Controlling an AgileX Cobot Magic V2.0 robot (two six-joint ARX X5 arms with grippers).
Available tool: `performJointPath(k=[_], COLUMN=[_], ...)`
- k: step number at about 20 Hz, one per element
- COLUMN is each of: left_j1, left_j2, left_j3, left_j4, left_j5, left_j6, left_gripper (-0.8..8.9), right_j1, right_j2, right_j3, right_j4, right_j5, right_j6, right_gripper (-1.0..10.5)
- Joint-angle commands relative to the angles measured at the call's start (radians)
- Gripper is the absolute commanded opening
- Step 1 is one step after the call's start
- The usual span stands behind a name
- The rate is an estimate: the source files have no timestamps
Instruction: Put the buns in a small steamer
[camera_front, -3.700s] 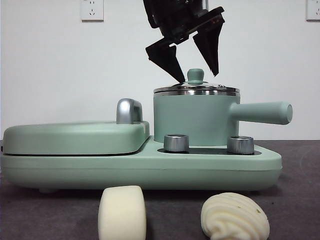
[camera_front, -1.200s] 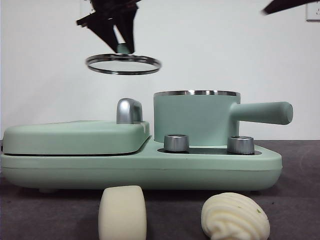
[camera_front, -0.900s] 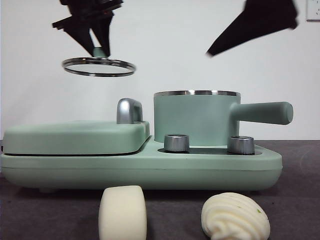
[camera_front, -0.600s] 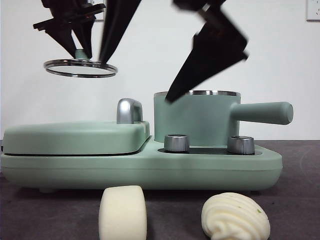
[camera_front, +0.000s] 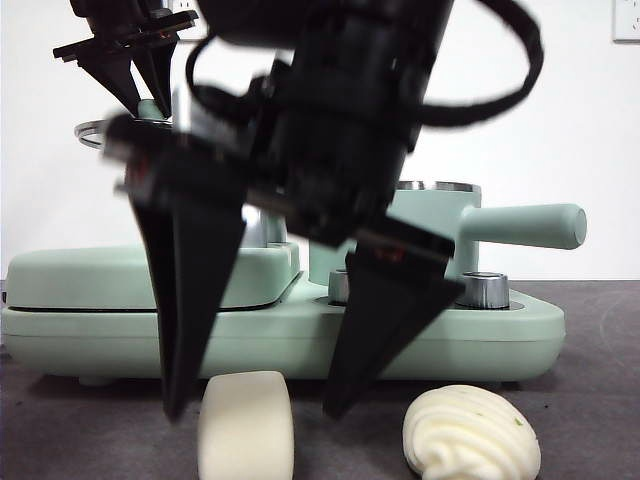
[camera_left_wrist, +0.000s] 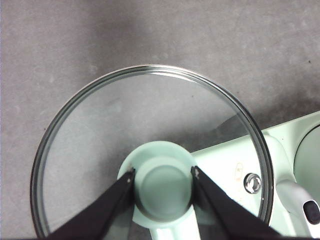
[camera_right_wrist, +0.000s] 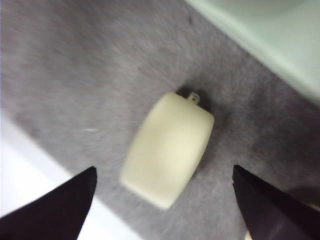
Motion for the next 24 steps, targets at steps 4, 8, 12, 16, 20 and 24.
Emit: performJointPath(k=[4,8,12,16,20,24], left_j1=[0.000,0.000,0.000,0.000,0.000,0.000], left_j2=[-0.019,-0.019,-0.019,-0.019,-0.019,-0.019], left_j3=[0.045,0.045,0.045,0.045,0.045,0.045], left_j4=[0.018,0.018,0.016,0.017,0.018,0.019], left_j5=[0.001,0.001,0.001,0.001,0.001,0.001], left_j6=[-0.004,-0.004,-0.004,-0.004,-0.004,-0.004], left_gripper=[1.13,1.13,1.13,1.13,1.13,1.13], right_j1=[0.026,0.035,0.019,-0.060,-0.224,-0.380], right_j2=[0.076,0.071,0.071,0.075,0.124,0.227], right_j3=[0.020,0.049,0.214,0.464,0.704,0.900], right_j4=[0.047,0.027,-0.161,-0.428,-0.594,-0.661], right_j5=[0.014,0.023,0.023,0.023,0.031,0.056], right_j6=[-0.020,-0.020,-0.068,-0.129,-0.227,-0.283], right_gripper=[2.2,1.6,1.6,1.6,1.6,1.6])
